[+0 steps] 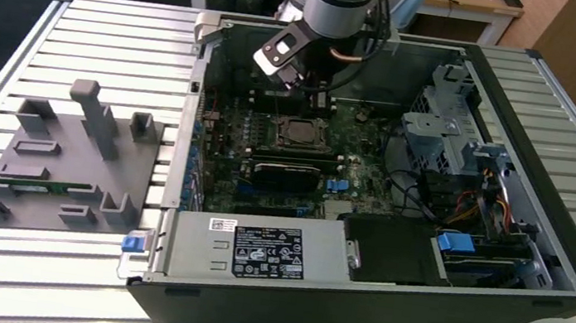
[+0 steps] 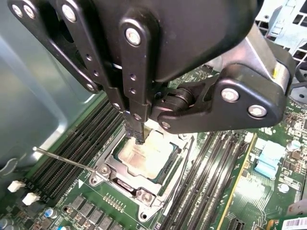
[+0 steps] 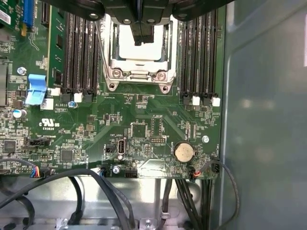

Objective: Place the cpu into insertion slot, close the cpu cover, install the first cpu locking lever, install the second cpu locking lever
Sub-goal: 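Install the first cpu locking lever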

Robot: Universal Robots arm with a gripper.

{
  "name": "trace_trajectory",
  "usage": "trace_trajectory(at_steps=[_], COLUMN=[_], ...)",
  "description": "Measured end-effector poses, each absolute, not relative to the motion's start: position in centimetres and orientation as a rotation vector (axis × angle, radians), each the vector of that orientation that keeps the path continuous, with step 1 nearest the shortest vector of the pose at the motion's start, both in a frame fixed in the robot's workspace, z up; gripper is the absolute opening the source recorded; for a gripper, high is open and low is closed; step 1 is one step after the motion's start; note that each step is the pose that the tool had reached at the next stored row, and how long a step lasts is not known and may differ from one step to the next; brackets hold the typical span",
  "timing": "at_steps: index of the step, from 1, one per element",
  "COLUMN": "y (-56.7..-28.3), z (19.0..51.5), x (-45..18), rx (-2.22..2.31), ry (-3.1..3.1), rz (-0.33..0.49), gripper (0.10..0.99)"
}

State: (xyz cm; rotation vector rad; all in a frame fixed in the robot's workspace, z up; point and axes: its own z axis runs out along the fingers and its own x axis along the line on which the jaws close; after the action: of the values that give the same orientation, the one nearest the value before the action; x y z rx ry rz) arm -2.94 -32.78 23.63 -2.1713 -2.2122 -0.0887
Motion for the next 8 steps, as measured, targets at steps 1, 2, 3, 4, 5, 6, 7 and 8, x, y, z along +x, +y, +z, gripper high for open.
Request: trace_trajectory(at_steps=[1,2,3,4,5,6,7,8], y=[-32.8,-32.8,-32.8,-32.8,-32.8,-32.8,-32.8,-32.8], z=[23.8,24.0,24.2,24.4,24.6,24.9,25.1,25.4], x=[-2.9,-2.9,-2.9,-2.9,-2.9,-2.9,-2.9,-2.9], rx=[-2.171,-2.171,-2.171,-2.171,-2.171,-2.171,-2.171,-2.171], ry=[-2.212,-2.212,-2.212,-2.212,-2.212,-2.212,-2.212,-2.212], rz=[-0.089,-0.089,-0.089,-0.089,-0.089,-0.089,-0.089,-0.089], gripper=[0.106,0.106,0.106,0.106,0.106,0.106,0.106,0.106])
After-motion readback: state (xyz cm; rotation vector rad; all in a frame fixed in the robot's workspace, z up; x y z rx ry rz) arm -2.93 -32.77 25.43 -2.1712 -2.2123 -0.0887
